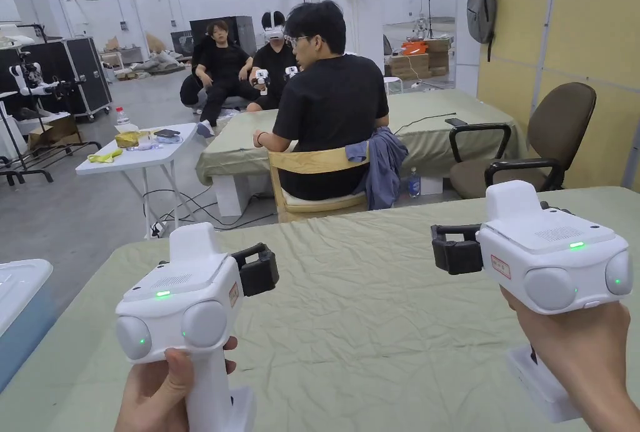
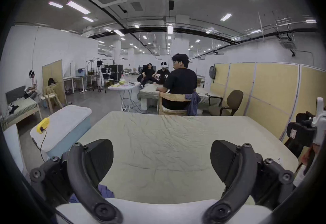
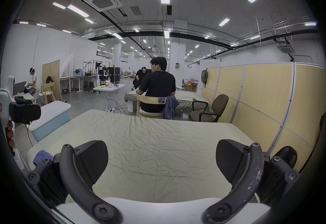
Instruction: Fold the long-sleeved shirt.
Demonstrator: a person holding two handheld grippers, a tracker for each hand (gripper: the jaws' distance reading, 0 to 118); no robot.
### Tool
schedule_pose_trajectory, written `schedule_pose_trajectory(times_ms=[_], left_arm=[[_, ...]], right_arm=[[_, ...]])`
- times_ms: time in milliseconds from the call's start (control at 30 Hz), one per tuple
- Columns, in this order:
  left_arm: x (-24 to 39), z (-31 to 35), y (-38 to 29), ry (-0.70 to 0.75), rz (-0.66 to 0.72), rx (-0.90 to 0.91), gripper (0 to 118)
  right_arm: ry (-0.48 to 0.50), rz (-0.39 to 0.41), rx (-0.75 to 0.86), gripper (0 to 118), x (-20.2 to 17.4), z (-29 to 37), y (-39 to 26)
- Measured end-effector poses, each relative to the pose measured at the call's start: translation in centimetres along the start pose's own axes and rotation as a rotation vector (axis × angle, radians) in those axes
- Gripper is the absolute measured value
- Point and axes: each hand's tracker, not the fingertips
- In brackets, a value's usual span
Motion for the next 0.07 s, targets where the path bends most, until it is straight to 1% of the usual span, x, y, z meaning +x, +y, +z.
schedule_pose_trajectory(times_ms=[67], left_arm=[[-0.03, -0.05, -0.15, 0.012, -0.015, 0.003, 112]], right_arm=[[-0.002, 0.0, -0.003, 118, 0.03, -0.02, -0.03]])
